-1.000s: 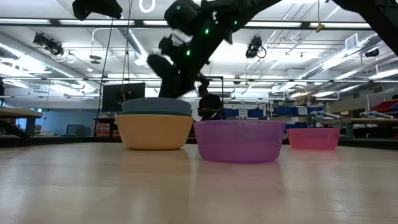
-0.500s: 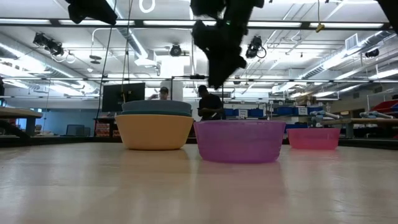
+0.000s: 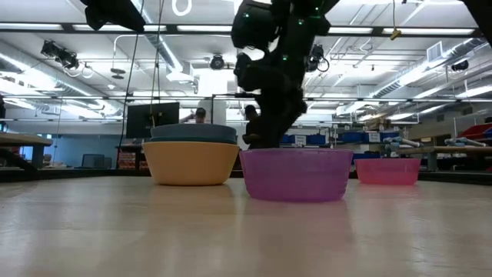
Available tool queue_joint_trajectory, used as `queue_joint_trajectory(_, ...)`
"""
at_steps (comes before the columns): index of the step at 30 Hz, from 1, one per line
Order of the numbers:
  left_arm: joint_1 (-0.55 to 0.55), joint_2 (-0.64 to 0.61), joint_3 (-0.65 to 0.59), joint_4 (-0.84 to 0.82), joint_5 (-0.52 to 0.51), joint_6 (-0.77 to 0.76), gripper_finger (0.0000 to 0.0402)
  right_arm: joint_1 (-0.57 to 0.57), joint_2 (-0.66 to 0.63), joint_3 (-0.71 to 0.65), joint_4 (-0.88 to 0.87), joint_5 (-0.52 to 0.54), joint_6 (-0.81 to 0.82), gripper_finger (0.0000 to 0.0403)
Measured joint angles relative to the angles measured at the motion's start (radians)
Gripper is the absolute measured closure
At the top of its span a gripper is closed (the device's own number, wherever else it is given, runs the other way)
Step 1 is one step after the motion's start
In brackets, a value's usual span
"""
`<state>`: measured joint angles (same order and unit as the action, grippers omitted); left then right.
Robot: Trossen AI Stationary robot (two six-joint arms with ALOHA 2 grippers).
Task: Nest bowls inside each other
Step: Stack the light green bowl on top of the blue bowl
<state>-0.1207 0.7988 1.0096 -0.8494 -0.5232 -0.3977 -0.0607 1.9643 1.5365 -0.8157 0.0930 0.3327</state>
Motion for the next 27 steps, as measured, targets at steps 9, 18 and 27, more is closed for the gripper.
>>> queue_joint_trajectory(9,0.000,0.002,0.000,0.000,0.000,0.000,0.0298,-0.001,0.045,-0.078,0.110,0.077,-0.020,0.0241)
queue_joint_trajectory(18,0.000,0.003,0.000,0.008,0.000,0.000,0.0298,-0.017,0.048,-0.161,0.194,0.090,-0.061,0.0283)
queue_joint_trajectory(27,0.000,0.003,0.000,0.019,-0.005,0.002,0.0298,-0.015,0.003,-0.163,0.131,0.061,-0.134,0.0399)
